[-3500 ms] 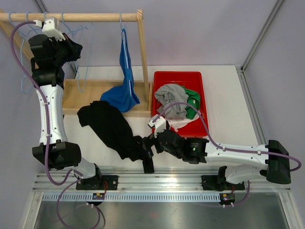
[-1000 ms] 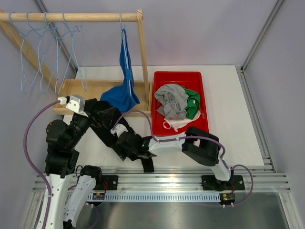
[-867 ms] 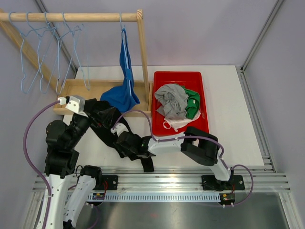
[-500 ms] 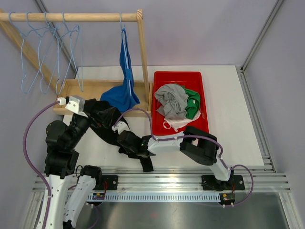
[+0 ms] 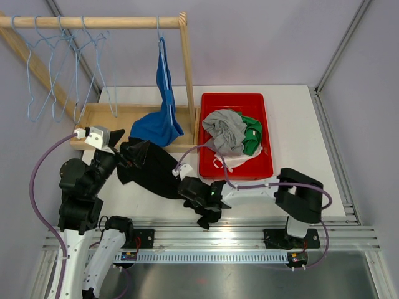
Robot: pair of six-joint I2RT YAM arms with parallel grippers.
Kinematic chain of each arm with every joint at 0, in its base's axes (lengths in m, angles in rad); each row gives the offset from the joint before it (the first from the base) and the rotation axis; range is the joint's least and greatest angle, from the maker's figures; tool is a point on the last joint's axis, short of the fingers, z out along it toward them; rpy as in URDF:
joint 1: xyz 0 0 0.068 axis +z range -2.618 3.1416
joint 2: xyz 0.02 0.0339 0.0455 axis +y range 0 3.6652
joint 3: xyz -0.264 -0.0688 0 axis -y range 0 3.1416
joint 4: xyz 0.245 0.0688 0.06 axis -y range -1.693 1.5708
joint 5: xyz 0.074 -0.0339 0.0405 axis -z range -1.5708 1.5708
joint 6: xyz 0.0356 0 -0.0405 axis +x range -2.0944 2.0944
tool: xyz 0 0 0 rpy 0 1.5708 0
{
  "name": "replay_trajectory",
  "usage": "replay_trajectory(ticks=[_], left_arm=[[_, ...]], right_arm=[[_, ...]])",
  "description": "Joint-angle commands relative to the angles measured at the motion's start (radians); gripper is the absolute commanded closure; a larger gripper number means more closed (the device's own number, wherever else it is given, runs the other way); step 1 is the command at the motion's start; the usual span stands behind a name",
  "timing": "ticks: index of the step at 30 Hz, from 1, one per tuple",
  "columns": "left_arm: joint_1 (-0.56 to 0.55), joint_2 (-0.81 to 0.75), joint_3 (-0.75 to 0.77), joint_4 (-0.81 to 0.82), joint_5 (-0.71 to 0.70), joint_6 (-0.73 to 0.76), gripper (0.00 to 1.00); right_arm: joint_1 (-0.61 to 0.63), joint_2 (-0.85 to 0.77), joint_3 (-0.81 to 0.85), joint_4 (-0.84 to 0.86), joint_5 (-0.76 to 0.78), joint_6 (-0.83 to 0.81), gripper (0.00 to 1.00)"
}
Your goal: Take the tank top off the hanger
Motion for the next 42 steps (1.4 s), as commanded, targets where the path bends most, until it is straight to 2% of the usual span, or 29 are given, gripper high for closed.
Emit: replay_trajectory(ticks=[1, 10, 17, 21, 25, 29, 32, 38, 42], left_arm=[[-0.004, -0.008, -0.005, 0.031, -0.019, 0.014, 0.01], [-0.006, -0.002, -0.005, 0.034, -0.023, 0.013, 0.01], [-0.006, 0.004, -0.007, 0.032, -0.023, 0.013, 0.01], [-0.006, 0.010, -0.007, 0.031, -0.026, 0.013, 0.01], [-0.008, 0.013, -0.007, 0.029, -0.030, 0.014, 0.01], [-0.008, 0.016, -0.007, 0.029, -0.033, 0.014, 0.01], [-0.008, 0.018, -0.007, 0.029, -0.033, 0.014, 0.01], [-0.008, 0.021, -0.007, 0.028, -0.033, 0.016, 0.01], [-0.008, 0.019, -0.007, 0.028, -0.033, 0.016, 0.01]], right_arm=[[0.024, -0.190, -0.024, -0.136, 0.104, 0.044, 1.00], [0.055, -0.558, 0.015, -0.439, 0.240, 0.090, 1.00], [0.055, -0.677, 0.172, -0.657, 0.452, 0.072, 1.00], [0.056, -0.721, 0.278, -0.637, 0.538, -0.043, 1.00], [0.055, -0.743, 0.402, -0.527, 0.598, -0.183, 1.00], [0.052, -0.732, 0.488, -0.398, 0.619, -0.392, 1.00], [0.017, -0.694, 0.560, -0.338, 0.601, -0.483, 1.00], [-0.120, -0.568, 0.710, -0.368, 0.454, -0.504, 1.00], [-0.319, -0.493, 0.756, -0.407, 0.290, -0.442, 1.00]])
